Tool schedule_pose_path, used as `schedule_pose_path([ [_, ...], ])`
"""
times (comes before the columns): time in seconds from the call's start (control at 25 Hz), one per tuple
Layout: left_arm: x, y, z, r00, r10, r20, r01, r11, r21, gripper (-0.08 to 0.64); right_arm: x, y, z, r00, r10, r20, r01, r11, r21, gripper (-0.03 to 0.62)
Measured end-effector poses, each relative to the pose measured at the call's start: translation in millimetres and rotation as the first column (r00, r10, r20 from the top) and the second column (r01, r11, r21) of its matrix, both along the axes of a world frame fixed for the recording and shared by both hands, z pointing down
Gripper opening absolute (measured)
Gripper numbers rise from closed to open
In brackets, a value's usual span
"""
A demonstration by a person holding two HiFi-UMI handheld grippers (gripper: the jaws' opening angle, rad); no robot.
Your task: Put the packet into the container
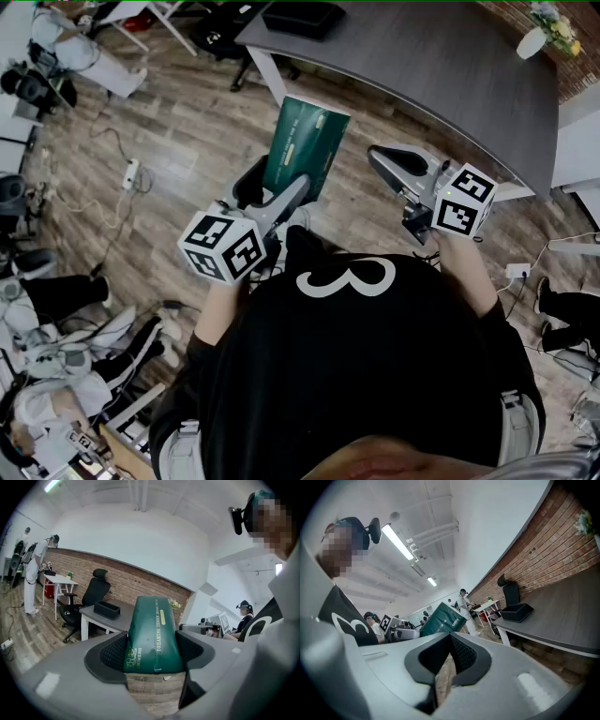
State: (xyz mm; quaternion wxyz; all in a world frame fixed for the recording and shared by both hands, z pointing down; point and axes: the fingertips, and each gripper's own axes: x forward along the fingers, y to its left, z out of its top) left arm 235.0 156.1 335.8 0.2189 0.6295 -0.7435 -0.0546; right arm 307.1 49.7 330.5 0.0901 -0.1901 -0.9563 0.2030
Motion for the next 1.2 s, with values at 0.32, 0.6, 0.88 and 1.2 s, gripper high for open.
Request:
schedule_pose_path([
  [0.32, -13, -5, -10, 1.000, -0.004, 0.017, 0.004, 1.000, 0.004, 0.350, -13, -6, -6, 1.000, 0.003, 0.018, -0.003, 1.000, -0.007, 0.000],
  [0.6, -42, -14, -2, 1.000, 0.009, 0.013, -0.009, 1.000, -0.015, 0.350, -44, -14, -9, 0.999, -0.008, 0.032, 0.010, 0.998, -0.061, 0.000],
  [0.88, -96, -24, 3, 1.000, 0.024, -0.009, -0.025, 0.999, -0.021, 0.348, -94, -23, -3, 1.000, 0.019, 0.005, -0.019, 0.996, -0.082, 0.002],
  [1.2, -182, -45, 6, 0.997, 0.080, 0.001, -0.080, 0.996, -0.035, 0.348, -178, -36, 1, 0.998, 0.062, -0.007, -0.062, 0.993, -0.097, 0.002],
])
